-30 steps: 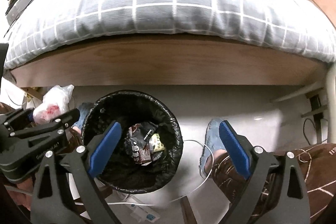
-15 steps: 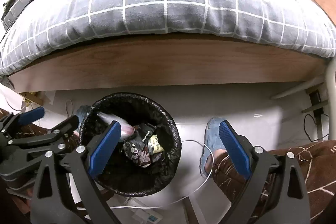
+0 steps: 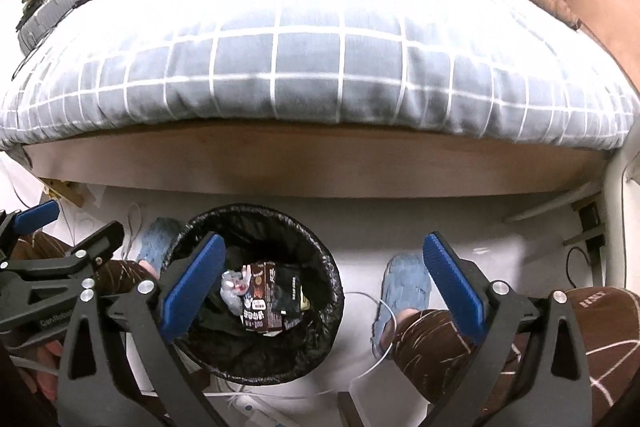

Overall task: Collect trash
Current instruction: 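Move both tools back over the bed toward the remaining trash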

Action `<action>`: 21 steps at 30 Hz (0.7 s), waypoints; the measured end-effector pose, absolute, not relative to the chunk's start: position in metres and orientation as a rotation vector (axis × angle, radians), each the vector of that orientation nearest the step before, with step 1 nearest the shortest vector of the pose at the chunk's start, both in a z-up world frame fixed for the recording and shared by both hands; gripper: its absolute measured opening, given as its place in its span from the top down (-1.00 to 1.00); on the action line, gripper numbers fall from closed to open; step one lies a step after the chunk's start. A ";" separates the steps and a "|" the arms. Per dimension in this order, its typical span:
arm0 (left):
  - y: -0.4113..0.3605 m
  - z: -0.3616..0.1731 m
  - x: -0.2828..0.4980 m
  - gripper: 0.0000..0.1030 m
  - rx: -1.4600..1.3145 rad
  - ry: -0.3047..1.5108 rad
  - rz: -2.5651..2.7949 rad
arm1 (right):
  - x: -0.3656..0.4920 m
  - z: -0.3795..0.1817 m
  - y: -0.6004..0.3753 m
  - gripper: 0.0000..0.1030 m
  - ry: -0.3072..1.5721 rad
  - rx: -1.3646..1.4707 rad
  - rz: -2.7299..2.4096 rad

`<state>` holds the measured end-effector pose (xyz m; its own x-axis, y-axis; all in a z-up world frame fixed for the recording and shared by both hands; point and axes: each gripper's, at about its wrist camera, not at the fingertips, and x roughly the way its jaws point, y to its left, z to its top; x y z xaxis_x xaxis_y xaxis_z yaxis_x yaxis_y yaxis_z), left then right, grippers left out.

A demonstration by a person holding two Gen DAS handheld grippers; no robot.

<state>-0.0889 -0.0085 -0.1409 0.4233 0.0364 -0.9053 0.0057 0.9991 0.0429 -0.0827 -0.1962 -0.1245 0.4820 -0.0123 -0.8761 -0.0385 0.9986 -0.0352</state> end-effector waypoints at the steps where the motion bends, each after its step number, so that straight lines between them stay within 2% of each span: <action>1: -0.006 -0.136 -0.090 -0.89 0.041 1.124 0.023 | -0.083 -0.121 -0.196 -0.85 1.063 -0.050 0.017; 21: 0.000 -0.066 -0.092 -0.89 0.035 1.000 0.034 | -0.082 -0.058 -0.188 -0.85 0.931 -0.062 0.010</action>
